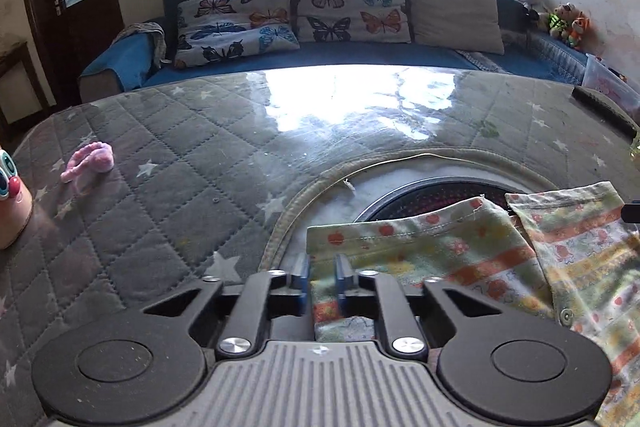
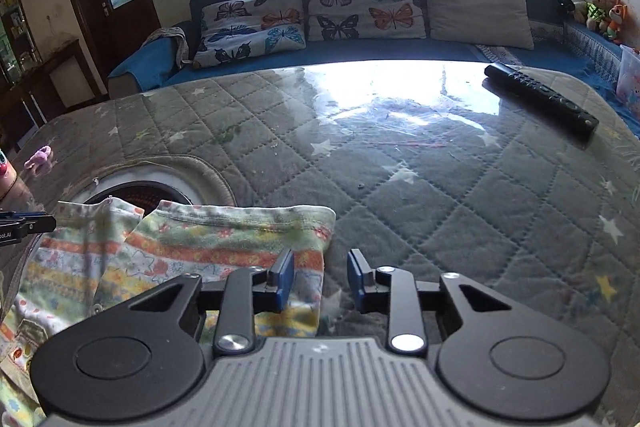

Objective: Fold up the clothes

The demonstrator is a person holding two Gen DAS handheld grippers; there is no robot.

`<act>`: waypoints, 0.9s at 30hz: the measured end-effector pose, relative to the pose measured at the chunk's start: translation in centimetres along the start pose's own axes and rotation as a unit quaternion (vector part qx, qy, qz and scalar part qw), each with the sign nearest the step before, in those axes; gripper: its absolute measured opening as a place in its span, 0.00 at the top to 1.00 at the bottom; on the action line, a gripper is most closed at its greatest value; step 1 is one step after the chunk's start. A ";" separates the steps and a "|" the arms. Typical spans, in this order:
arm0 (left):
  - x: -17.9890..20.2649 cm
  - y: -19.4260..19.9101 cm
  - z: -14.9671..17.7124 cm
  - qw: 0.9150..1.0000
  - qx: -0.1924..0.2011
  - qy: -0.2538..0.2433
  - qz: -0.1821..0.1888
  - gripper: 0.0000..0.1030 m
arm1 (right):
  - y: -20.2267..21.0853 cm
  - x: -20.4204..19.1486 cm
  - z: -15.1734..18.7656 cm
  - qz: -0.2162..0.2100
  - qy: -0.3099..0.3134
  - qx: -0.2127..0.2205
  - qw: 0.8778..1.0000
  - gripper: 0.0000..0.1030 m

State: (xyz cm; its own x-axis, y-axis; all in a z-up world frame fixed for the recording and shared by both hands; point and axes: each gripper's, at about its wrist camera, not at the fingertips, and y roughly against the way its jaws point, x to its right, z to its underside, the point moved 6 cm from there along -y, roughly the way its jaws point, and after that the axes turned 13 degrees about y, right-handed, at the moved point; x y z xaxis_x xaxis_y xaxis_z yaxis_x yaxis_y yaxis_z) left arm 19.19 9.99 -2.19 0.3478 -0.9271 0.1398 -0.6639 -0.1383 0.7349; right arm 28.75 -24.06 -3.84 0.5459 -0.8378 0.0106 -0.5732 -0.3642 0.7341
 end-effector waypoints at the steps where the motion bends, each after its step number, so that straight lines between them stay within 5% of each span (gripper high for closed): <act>1: 0.0 -0.1 0.0 1.000 0.001 -0.003 0.001 0.95 | -0.2 0.0 0.0 0.000 -0.001 -0.001 1.000 0.77; 6: 0.1 -0.5 -0.3 1.000 0.006 -0.006 0.000 1.00 | -0.7 -0.3 -0.2 -0.004 0.003 -0.001 1.000 0.89; 13: -0.4 0.5 -1.1 1.000 0.011 0.000 0.008 0.95 | -1.0 -0.8 -0.6 0.000 0.012 -0.001 1.000 0.92; 19: 0.0 -0.3 -0.7 1.000 0.003 -0.004 0.003 0.77 | -1.0 -0.8 -0.8 -0.001 0.014 -0.001 1.000 0.94; 24: 0.2 -1.1 -0.7 1.000 0.003 -0.007 0.000 0.96 | -1.0 -0.8 -1.2 0.006 0.021 0.005 1.000 0.98; 27: 0.4 -1.2 -1.4 1.000 0.016 -0.007 0.000 0.99 | -0.6 -0.7 -1.8 0.016 0.024 0.020 0.999 0.99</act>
State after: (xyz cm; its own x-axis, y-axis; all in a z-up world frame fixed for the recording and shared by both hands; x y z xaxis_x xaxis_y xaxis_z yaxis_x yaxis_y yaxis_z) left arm 21.06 10.26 -2.03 0.3399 -0.9314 0.1303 -0.6851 -0.1503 0.7128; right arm 29.80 -22.51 -3.03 0.5547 -0.8294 0.0663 -0.6144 -0.3546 0.7048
